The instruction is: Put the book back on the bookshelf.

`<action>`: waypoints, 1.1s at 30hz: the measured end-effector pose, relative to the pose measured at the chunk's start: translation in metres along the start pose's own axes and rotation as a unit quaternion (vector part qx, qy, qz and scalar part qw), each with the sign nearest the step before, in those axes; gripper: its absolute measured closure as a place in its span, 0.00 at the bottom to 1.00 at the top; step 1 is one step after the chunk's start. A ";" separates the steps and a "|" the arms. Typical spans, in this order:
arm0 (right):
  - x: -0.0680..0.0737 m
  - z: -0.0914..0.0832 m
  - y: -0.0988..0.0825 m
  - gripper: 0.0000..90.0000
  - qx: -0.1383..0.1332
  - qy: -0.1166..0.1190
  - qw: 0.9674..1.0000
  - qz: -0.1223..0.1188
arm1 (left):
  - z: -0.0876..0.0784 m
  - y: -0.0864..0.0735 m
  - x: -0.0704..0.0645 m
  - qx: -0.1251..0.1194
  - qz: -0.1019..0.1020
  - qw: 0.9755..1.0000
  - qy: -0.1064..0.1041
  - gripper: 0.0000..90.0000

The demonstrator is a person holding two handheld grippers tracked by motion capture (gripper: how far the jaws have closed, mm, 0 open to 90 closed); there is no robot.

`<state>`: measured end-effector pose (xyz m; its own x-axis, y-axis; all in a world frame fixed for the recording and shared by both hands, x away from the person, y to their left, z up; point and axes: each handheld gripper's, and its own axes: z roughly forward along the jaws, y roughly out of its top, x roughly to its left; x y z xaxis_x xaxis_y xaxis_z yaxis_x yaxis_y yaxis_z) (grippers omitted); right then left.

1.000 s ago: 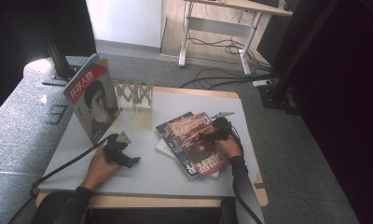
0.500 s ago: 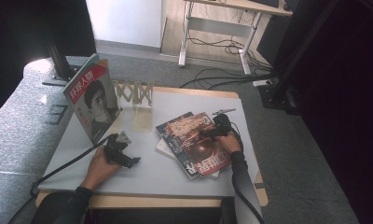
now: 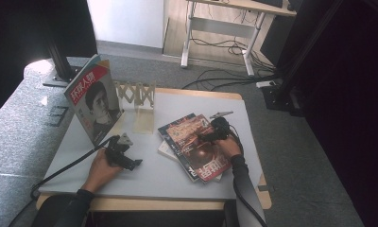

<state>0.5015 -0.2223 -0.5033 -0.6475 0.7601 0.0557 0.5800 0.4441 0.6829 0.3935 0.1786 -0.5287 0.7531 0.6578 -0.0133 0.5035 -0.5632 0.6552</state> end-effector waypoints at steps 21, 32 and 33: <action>0.058 0.007 0.010 0.00 0.009 0.033 0.997 -0.073 | 0.000 0.000 0.000 0.000 0.000 1.000 0.000 0.00; 0.055 -0.022 -0.013 0.01 0.002 0.016 0.998 -0.061 | 0.000 0.000 0.000 0.000 0.000 1.000 0.000 0.00; 0.055 -0.024 -0.017 0.01 0.002 0.014 0.998 -0.060 | 0.000 0.000 0.000 0.000 0.001 1.000 0.000 0.00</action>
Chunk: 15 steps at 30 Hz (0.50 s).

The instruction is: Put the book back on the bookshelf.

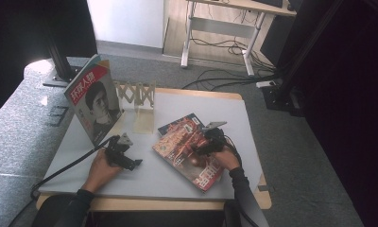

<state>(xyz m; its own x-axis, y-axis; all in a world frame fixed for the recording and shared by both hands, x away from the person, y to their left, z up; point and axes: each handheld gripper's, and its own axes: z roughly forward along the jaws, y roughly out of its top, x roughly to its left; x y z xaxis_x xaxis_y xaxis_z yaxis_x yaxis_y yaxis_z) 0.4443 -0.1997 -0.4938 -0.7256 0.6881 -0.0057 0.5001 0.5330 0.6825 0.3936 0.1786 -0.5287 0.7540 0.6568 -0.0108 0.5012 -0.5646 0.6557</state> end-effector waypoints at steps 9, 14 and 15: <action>0.000 -0.023 -0.031 0.01 0.001 -0.016 1.000 0.022 | 0.000 0.000 0.000 0.000 0.000 1.000 0.000 0.00; -0.001 -0.040 -0.052 0.01 -0.008 -0.029 0.999 0.040 | 0.000 0.000 0.000 0.000 0.000 1.000 0.000 0.00; -0.001 -0.044 -0.057 0.01 -0.009 -0.030 0.998 0.045 | 0.000 0.000 0.000 0.000 0.000 1.000 0.000 0.00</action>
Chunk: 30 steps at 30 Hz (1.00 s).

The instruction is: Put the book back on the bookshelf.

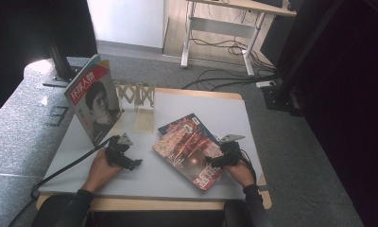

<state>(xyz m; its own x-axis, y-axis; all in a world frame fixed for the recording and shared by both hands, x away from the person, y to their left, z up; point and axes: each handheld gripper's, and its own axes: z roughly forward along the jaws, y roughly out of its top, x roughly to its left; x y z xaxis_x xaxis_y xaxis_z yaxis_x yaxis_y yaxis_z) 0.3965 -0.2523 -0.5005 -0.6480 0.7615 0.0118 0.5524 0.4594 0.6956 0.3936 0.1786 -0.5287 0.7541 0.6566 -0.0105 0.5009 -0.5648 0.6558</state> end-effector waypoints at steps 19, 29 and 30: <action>-0.023 -0.047 -0.056 0.05 -0.007 -0.070 0.996 0.049 | 0.000 0.000 0.000 0.000 0.000 1.000 0.000 0.00; -0.025 -0.040 -0.058 0.00 -0.009 -0.081 0.995 0.054 | 0.000 0.000 0.000 0.000 0.000 1.000 0.000 0.00; -0.025 -0.040 -0.058 0.00 -0.008 -0.080 0.995 0.055 | 0.000 0.000 0.000 0.000 0.000 1.000 0.000 0.00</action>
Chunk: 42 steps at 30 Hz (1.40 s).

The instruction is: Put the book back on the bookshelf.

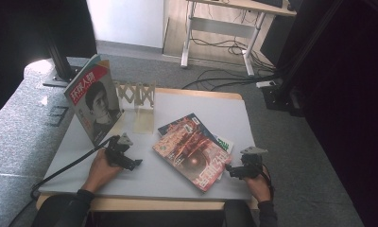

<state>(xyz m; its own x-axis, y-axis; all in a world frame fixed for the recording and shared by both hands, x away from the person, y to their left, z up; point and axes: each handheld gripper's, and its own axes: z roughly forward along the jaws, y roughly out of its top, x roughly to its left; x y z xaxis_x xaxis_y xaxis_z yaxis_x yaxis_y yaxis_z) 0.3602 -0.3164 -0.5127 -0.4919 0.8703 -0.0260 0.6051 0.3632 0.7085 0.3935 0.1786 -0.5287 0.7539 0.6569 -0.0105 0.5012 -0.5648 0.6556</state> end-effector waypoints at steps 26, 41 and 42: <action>0.000 -0.002 0.009 0.04 -0.007 -0.010 1.000 0.009 | 0.000 0.000 0.000 0.000 0.000 1.000 0.000 0.00; 0.000 0.000 0.005 0.00 -0.004 -0.025 1.000 0.015 | 0.000 0.000 0.000 0.000 -0.001 1.000 0.000 0.00; 0.000 0.001 0.005 0.00 -0.005 -0.028 0.999 0.015 | 0.000 0.000 0.000 0.000 -0.001 1.000 0.000 0.00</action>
<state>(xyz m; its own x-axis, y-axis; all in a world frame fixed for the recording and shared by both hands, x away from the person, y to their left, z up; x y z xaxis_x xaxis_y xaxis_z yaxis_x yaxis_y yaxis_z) 0.3638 -0.3141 -0.5094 -0.4376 0.8981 -0.0440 0.6120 0.3333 0.7172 0.3936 0.1785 -0.5287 0.7535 0.6574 -0.0114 0.5020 -0.5640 0.6557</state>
